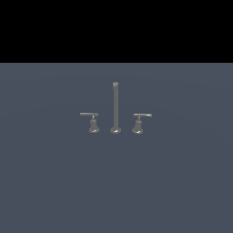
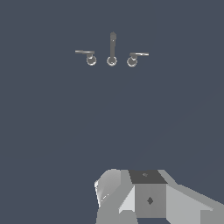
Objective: Turn on the faucet by rotating a designated handle.
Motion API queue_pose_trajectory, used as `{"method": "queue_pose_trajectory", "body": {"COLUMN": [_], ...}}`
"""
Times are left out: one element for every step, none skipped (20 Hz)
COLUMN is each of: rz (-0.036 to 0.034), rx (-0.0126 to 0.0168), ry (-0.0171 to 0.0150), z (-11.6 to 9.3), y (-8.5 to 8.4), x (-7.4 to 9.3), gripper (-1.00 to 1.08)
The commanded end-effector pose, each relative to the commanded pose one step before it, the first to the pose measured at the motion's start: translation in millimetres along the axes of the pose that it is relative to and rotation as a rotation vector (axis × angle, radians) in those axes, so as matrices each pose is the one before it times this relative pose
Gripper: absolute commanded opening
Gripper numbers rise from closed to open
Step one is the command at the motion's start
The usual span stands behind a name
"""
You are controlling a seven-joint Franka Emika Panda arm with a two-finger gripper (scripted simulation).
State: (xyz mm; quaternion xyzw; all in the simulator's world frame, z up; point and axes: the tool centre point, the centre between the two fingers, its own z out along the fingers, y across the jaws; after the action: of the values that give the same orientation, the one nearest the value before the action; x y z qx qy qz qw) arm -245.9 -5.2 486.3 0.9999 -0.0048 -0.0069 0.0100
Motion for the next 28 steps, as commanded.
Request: {"method": "queue_pose_trajectory", "body": {"rz": [0.0,0.00069,0.00169,0.00309,0.00426,0.00548,0.00669,0.00793,0.00918,0.0104,0.01163,0.01291,0.01416,0.01544,0.01672,0.018,0.0193,0.02058,0.02176,0.02286,0.02387,0.02477,0.02507,0.02512,0.02517,0.02521,0.02524,0.02526], "rx": [0.0,0.0,0.00004,0.00008,0.0001,0.00013,0.00016,0.00019,0.00023,0.00026,0.00029,0.00032,0.00035,0.00038,0.00042,0.00045,0.00048,0.00052,0.00055,0.00058,0.00061,0.00064,0.00065,0.00066,0.00066,0.00067,0.00067,0.00067], "ry": [0.0,0.0,-0.00001,-0.00002,-0.00003,-0.00003,-0.00004,-0.00005,-0.00005,-0.00006,-0.00007,-0.00008,-0.00008,-0.00009,-0.0001,-0.0001,-0.00011,-0.00011,-0.00012,-0.00013,-0.00013,-0.00014,-0.00014,-0.00014,-0.00014,-0.00014,-0.00014,-0.00014], "z": [0.0,0.15,0.46,0.76,1.07,1.38,1.69,1.99,2.3,2.62,2.93,3.25,3.57,3.89,4.21,4.54,4.86,5.19,5.49,5.77,6.02,6.26,6.33,6.35,6.36,6.37,6.38,6.39], "y": [0.01,-0.05,-0.24,-0.32,-0.46,-0.59,-0.73,-0.86,-0.99,-1.13,-1.27,-1.4,-1.54,-1.67,-1.81,-1.95,-2.09,-2.23,-2.37,-2.48,-2.59,-2.7,-2.73,-2.74,-2.75,-2.76,-2.76,-2.77], "x": [0.0,0.12,0.37,0.62,0.86,1.11,1.36,1.61,1.87,2.12,2.38,2.64,2.9,3.17,3.44,3.71,3.98,4.26,4.51,4.75,4.97,5.17,5.25,5.27,5.29,5.31,5.33,5.35], "gripper": [-1.0,-1.0,-1.0,-1.0,-1.0,-1.0,-1.0,-1.0,-1.0,-1.0,-1.0,-1.0,-1.0,-1.0,-1.0,-1.0,-1.0,-1.0,-1.0,-1.0,-1.0,-1.0,-1.0,-1.0,-1.0,-1.0,-1.0,-1.0]}}
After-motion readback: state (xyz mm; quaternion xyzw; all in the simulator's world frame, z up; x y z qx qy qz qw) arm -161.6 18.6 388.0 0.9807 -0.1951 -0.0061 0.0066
